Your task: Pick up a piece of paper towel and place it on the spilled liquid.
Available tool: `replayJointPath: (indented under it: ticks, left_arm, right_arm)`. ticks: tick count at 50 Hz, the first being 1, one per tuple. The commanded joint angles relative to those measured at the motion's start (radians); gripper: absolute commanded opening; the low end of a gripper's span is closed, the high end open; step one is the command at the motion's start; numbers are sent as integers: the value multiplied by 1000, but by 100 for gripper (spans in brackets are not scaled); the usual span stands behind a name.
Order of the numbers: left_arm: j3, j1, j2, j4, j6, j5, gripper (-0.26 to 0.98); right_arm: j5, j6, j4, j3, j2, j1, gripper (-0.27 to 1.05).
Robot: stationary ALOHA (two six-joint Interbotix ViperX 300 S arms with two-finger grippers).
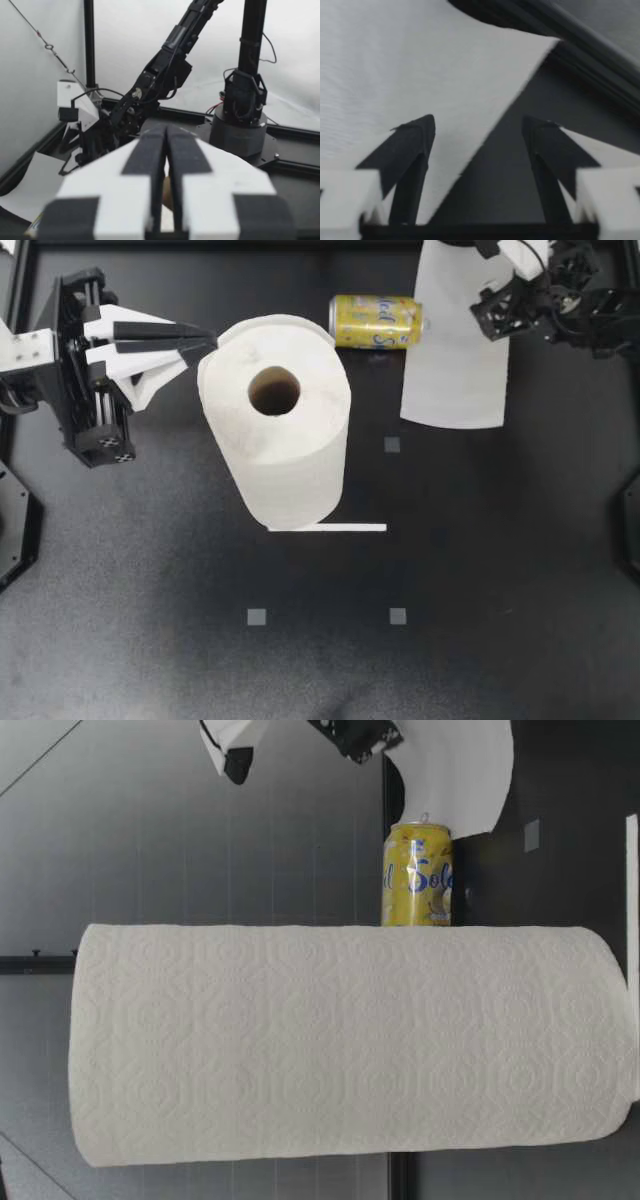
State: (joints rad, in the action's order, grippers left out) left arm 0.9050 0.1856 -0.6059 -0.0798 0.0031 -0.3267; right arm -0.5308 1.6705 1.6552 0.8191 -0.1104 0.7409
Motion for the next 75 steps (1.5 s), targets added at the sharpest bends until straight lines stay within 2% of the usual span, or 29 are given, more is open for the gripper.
replayJointPath:
  ticks: [1,7,12,23,33,41,47,55,64,75]
  left_arm:
    - [-17,-2,-8,2,2,-5,12]
    - [-17,-2,-8,2,3,-3,12]
    - [-15,-2,-9,2,3,-5,12]
    - [-11,-26,-9,3,5,-6,12]
    - [12,-66,-12,3,2,-3,12]
    - [31,-104,-29,0,-6,-2,12]
    - [32,-127,-38,0,-8,-2,12]
    - [20,-160,-40,0,-8,-2,12]
    - [6,-183,-40,0,-12,-2,12]
    - [-14,-195,-37,0,-44,8,12]
  right_arm:
    - [-52,-51,-41,-2,52,6,68]
    - [-129,-198,-164,5,95,0,68]
    - [-153,-311,-285,9,153,-40,68]
    - [-153,-463,-535,34,367,-238,67]
    - [-141,-468,-661,95,531,-420,66]
    - [-5,-465,-675,135,640,-597,60]
    - [152,-454,-678,141,704,-667,54]
    - [390,-413,-678,138,779,-676,43]
    - [594,-411,-680,138,816,-678,39]
    - [684,-416,-680,94,821,-678,36]
